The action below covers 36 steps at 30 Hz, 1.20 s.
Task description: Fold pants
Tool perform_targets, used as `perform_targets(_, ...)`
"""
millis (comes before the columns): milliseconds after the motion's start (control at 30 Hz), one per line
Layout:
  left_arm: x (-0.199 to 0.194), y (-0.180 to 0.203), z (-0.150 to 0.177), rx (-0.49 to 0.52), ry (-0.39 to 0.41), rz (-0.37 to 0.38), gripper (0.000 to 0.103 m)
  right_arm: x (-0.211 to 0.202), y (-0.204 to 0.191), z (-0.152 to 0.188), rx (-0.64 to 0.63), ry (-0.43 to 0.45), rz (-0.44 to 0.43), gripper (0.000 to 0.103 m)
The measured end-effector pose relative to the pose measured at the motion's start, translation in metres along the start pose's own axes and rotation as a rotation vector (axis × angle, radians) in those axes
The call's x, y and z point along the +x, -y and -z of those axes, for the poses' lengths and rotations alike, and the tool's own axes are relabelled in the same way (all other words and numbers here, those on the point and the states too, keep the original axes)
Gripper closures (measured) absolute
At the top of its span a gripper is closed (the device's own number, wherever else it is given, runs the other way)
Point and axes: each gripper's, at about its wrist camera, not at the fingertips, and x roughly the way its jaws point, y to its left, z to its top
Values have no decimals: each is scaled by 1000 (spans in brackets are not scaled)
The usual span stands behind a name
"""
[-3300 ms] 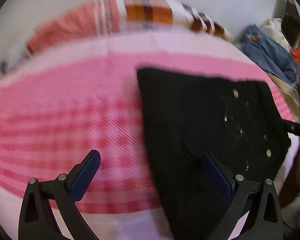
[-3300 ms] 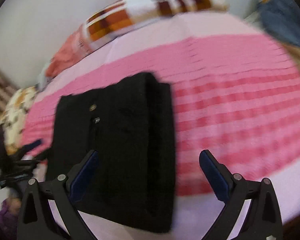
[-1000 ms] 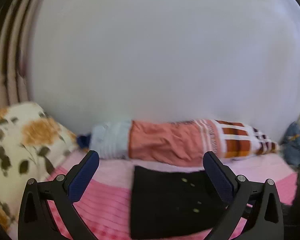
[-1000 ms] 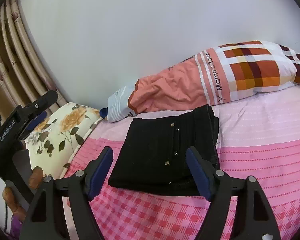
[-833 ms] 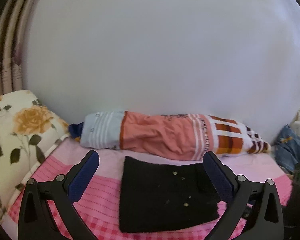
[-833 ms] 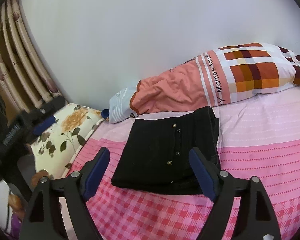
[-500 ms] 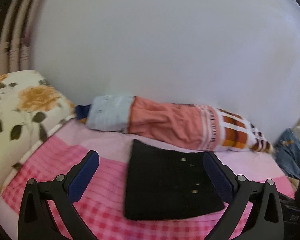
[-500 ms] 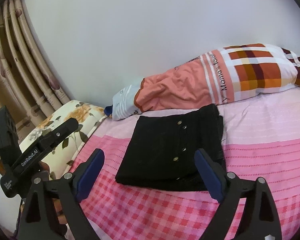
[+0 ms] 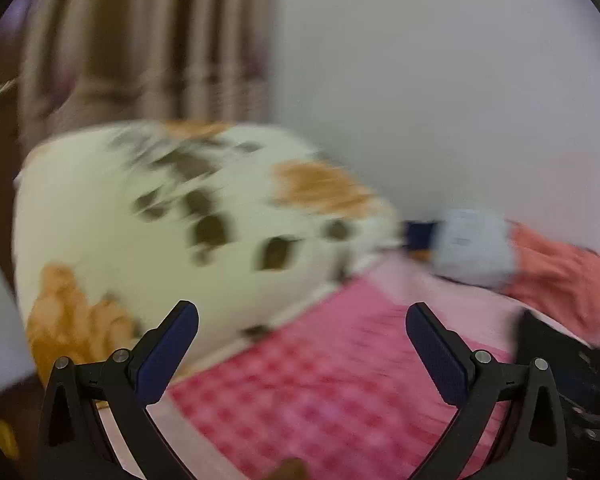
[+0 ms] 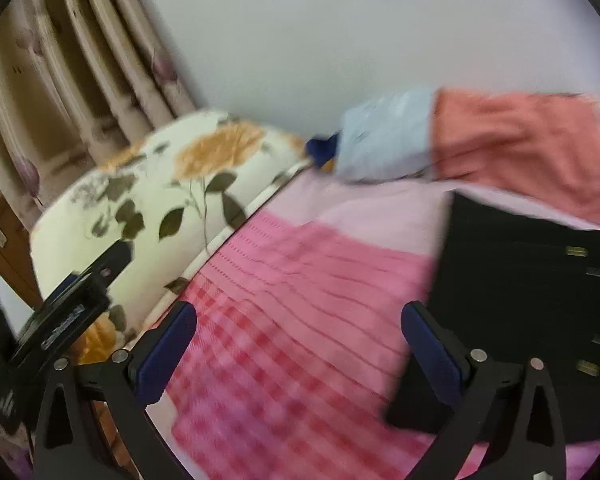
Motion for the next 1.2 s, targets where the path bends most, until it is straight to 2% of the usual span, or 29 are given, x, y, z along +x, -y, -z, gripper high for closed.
perform_targets(167, 63, -42, 17, -132, -103, -121, 0, 84, -34, -10, -29, -104, -9, 1)
perform_targets(267, 96, -51, 30, -182, -160, -194, 0, 124, -48, -9, -52, -171, 10, 1)
perform_targets(367, 110, -49, 39, -182, -173, -272, 0, 147, -42, -5, -21, -210, 23, 0)
perform_targets(400, 111, -48, 39, -180, -176, -282, 0, 152, -36, -3, 7, -205, 23, 0)
perform_targets(433, 113, -47, 40, -179, -182, -294, 0, 150, -37, -2, -16, -152, 31, 0)
perform_targets(467, 119, -47, 41, -169, -218, -328, 0, 151, -38, 0, -33, -144, 61, 0)
perform_targets(567, 133, -43, 44, -136, -298, -403, 0, 160, -44, 1, -80, -162, 149, 0)
perform_targets(700, 136, -43, 47, -119, -321, -427, 0, 166, -45, 2, -120, -165, 185, 0)
perform_targets(800, 144, -39, 48, -90, -361, -472, 0, 171, -49, 4, -132, -154, 238, 0)
perform_targets(867, 144, -37, 49, -75, -366, -491, 0, 172, -50, 5, -129, -149, 271, 0)
perform_targets(1200, 136, -36, 50, -65, -367, -504, 0, 170, -49, 6, -130, -153, 287, 0)
